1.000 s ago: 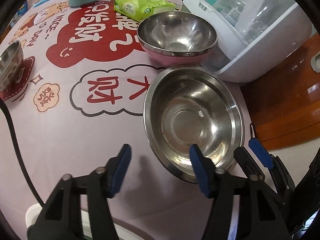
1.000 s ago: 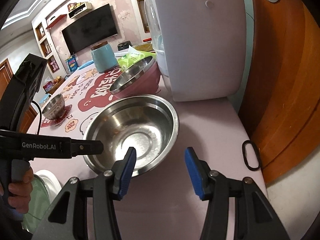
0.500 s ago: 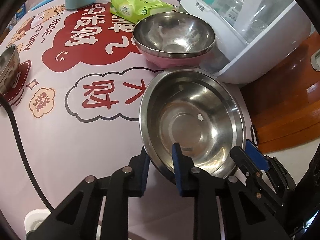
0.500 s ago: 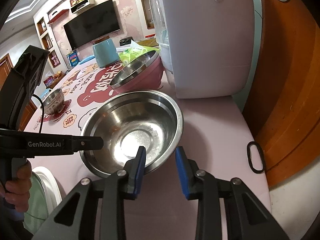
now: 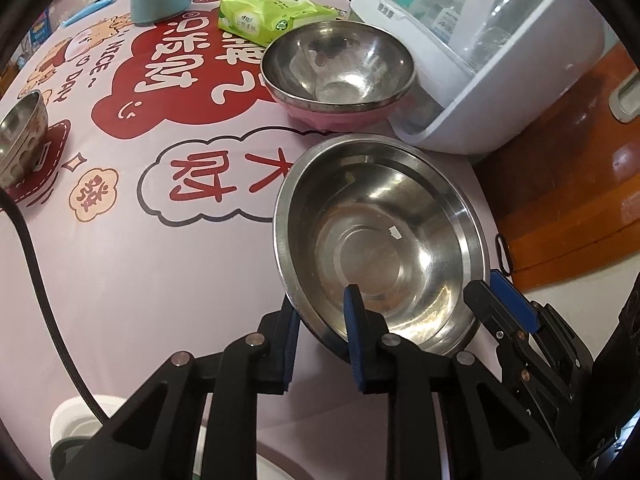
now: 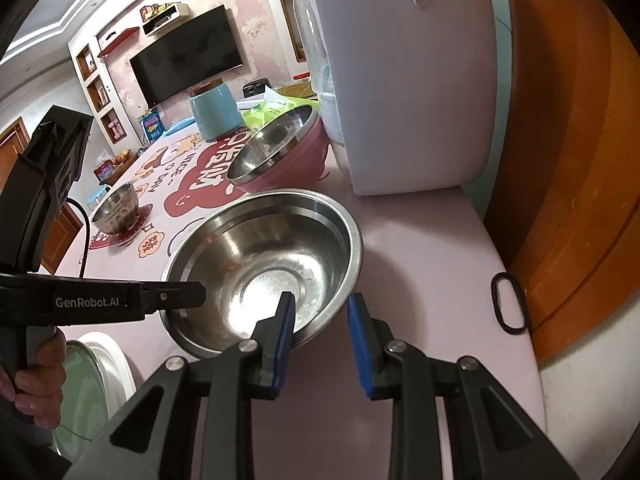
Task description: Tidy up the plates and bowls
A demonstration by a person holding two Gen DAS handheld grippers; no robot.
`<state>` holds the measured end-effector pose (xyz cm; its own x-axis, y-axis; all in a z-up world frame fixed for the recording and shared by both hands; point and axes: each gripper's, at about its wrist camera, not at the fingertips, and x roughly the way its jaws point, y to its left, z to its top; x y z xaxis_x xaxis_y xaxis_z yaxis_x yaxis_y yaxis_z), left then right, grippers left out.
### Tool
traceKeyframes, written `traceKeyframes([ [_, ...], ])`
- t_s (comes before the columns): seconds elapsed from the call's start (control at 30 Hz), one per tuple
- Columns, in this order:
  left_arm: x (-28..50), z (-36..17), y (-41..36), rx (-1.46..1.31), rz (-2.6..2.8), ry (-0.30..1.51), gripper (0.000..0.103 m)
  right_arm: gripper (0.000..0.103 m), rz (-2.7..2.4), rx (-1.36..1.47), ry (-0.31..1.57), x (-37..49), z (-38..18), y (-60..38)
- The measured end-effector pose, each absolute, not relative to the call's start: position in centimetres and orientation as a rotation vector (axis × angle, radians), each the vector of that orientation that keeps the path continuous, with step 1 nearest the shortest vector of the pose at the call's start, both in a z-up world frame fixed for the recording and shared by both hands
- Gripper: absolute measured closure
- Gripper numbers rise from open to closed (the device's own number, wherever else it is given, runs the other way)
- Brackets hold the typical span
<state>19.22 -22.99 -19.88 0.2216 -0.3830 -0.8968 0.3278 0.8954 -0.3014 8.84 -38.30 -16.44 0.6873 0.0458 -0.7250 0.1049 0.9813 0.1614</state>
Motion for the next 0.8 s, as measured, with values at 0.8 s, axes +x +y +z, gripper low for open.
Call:
traceKeyframes([
  [0.8,11.8,-17.2,-23.3,0.052,-0.659,1.235,0.082,0.076,-0.141,0.182,0.774,-1.0,-13.6,-36.5],
])
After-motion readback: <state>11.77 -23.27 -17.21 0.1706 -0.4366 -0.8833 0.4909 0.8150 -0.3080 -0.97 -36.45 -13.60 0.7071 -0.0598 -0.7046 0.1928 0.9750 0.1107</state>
